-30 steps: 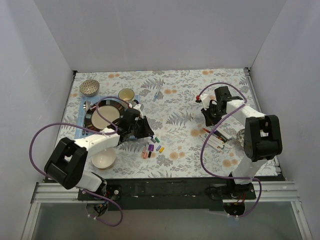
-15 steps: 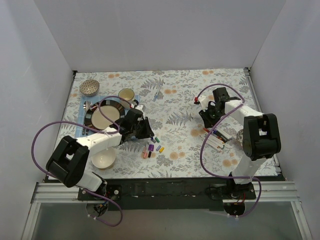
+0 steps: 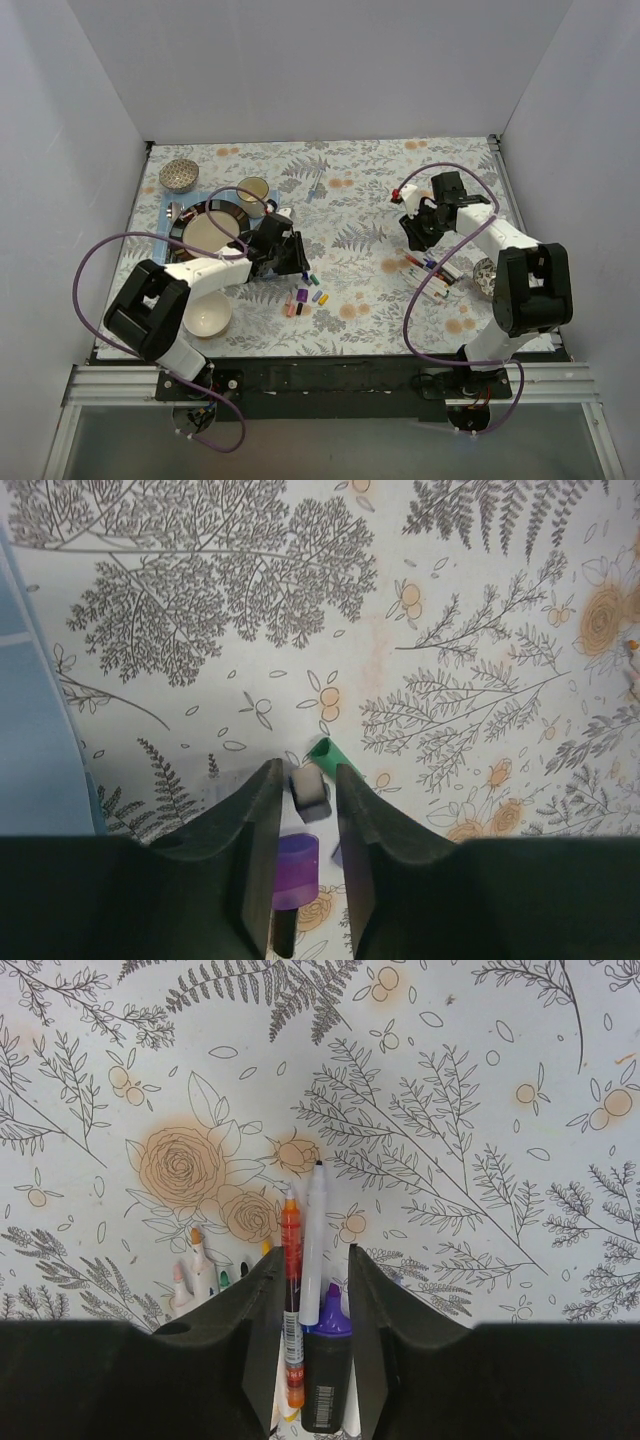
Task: Open the pen caps
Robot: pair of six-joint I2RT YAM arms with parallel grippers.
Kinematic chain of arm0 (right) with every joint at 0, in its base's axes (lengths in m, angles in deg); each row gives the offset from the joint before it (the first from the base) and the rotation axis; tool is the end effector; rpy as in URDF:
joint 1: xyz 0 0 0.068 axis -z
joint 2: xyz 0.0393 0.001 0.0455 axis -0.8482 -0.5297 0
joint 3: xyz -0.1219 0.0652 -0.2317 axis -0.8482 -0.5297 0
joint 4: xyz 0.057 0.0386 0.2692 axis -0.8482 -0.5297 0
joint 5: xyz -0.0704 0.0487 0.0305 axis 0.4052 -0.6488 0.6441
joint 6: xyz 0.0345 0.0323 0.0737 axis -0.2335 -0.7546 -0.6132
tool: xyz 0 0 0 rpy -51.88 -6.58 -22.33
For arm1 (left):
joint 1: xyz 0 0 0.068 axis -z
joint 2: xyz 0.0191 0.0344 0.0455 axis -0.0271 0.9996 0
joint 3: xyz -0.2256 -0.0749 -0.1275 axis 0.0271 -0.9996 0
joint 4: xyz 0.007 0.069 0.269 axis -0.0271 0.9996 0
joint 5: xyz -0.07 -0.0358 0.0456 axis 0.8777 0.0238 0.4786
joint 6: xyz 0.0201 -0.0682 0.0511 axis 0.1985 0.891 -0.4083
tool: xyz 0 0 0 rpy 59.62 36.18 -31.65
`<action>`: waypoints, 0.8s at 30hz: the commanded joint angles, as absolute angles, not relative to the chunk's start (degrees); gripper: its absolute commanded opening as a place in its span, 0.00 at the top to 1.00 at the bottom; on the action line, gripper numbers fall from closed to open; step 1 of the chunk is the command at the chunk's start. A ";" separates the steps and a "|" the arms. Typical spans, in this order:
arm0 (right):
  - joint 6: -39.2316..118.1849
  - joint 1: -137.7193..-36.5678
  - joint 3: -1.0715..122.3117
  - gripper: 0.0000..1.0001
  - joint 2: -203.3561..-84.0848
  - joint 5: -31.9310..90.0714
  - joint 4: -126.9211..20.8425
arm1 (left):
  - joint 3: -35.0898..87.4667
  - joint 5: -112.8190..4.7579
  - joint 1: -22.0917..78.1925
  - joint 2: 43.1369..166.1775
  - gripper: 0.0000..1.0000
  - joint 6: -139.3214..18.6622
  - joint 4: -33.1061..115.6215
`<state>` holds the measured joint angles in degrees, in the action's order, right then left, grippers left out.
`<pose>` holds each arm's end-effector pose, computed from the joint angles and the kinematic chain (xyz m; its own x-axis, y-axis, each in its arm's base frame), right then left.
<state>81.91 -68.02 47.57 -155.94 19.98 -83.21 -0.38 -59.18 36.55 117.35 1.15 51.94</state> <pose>0.3527 0.0848 0.1612 -0.5276 -0.6595 -0.5354 -0.7492 0.6583 -0.0725 0.2765 -0.1987 0.1233 -0.7602 -0.6338 -0.1427 -0.4346 0.6594 -0.6134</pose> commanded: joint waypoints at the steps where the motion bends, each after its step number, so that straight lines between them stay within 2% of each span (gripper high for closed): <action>1: 82.41 -68.12 46.60 0.61 -153.78 18.17 -81.71 | 3.85 -61.06 36.88 118.19 0.68 -0.28 52.76; 4: 82.41 -68.12 46.42 0.61 -153.17 17.73 -81.62 | 4.82 -60.45 36.88 118.20 0.60 -0.98 52.68; 12: 82.50 -68.12 45.55 0.61 -150.27 15.54 -80.57 | 12.97 -64.11 36.88 120.39 0.49 -6.07 52.42; 15: 82.24 -68.12 44.32 0.61 -148.08 14.04 -78.90 | 18.07 -67.98 36.79 124.51 0.39 -10.64 52.59; 16: 82.15 -68.12 43.96 0.61 -147.46 13.60 -77.94 | 21.31 -68.96 36.53 126.00 0.32 -11.52 52.68; 20: 81.54 -68.12 42.38 0.61 -144.47 11.05 -75.57 | 30.81 -71.34 35.04 134.44 0.28 -18.29 53.46; 24: 81.10 -68.12 41.41 0.61 -141.75 8.59 -74.33 | 41.62 -72.66 33.02 146.02 0.31 -22.50 57.59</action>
